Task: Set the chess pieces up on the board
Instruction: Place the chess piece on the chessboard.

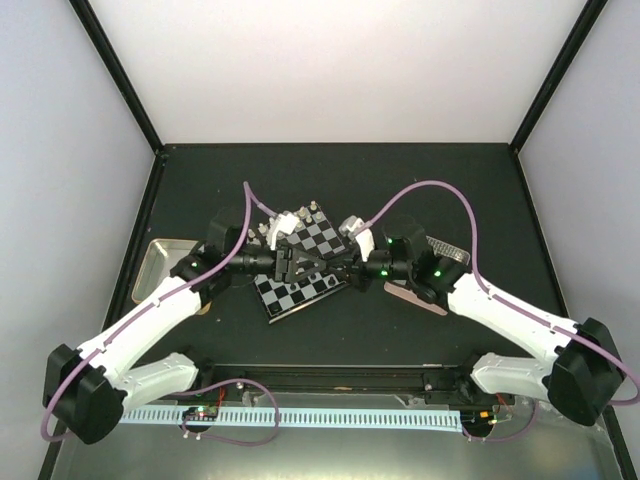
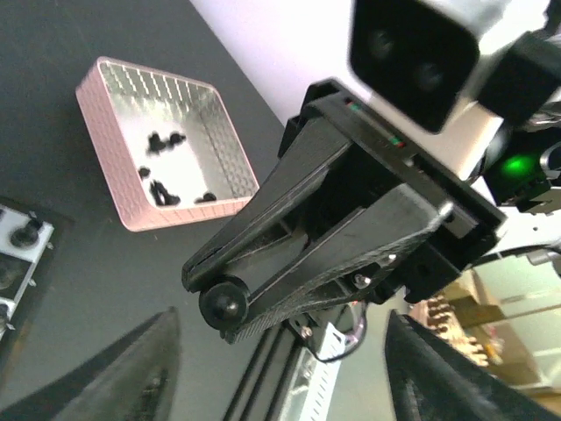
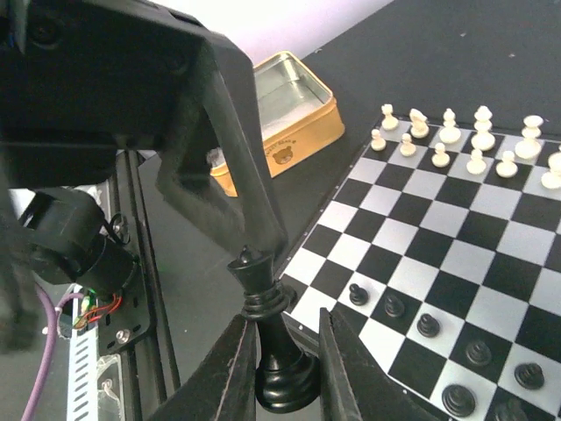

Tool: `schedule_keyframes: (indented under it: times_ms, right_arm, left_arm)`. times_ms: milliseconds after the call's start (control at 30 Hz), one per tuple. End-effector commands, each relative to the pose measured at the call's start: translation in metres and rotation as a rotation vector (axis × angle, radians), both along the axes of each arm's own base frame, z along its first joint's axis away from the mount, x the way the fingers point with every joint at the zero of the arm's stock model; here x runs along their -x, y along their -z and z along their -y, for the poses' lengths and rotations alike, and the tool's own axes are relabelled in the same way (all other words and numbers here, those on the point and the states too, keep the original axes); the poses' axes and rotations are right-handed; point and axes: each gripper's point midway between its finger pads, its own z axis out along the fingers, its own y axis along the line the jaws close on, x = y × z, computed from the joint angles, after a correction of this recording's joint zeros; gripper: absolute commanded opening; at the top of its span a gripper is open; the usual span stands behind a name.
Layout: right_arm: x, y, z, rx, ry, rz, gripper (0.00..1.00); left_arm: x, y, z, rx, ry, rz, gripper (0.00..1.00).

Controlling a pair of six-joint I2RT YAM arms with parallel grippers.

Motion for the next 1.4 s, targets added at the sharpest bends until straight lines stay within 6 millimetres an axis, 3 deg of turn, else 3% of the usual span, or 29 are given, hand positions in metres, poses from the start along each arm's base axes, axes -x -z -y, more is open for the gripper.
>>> schedule_keyframes:
  times_ms: [0, 133, 600, 900, 1067, 1200, 1300, 1367]
  right_arm:
    - [0.005, -0.018, -0.014, -0.028, -0.082, 0.080, 0.13]
    - [0.008, -0.017, -0.018, -0.023, -0.100, 0.076, 0.13]
    - [0.013, -0.015, -0.021, -0.015, -0.133, 0.081, 0.10]
    - [0.012, -0.018, -0.021, -0.019, -0.132, 0.087, 0.09]
    - [0.005, -0.018, -0.020, -0.015, -0.086, 0.075, 0.11]
    - [-0.001, -0.017, -0.020, -0.013, -0.048, 0.061, 0.11]
    - [-0.003, -0.017, -0.020, -0.019, -0.033, 0.057, 0.11]
    - [-0.003, -0.016, -0.020, -0.020, -0.028, 0.055, 0.11]
  left_arm:
    - [0.011, -0.002, 0.004, -0.008, 0.088, -0.033, 0.60]
    - [0.010, 0.004, 0.004, -0.023, 0.093, -0.048, 0.41]
    - [-0.006, -0.003, 0.003, 0.004, 0.008, -0.056, 0.41]
    - [-0.006, 0.003, 0.003, 0.007, 0.023, -0.094, 0.17]
    - [-0.001, 0.011, 0.002, -0.010, 0.041, -0.100, 0.08]
    - [0.001, 0.015, 0.000, -0.029, 0.040, -0.102, 0.10]
    - [0.001, 0.018, -0.001, -0.038, 0.039, -0.105, 0.30]
    - [0.001, 0.017, -0.001, -0.039, 0.040, -0.103, 0.32]
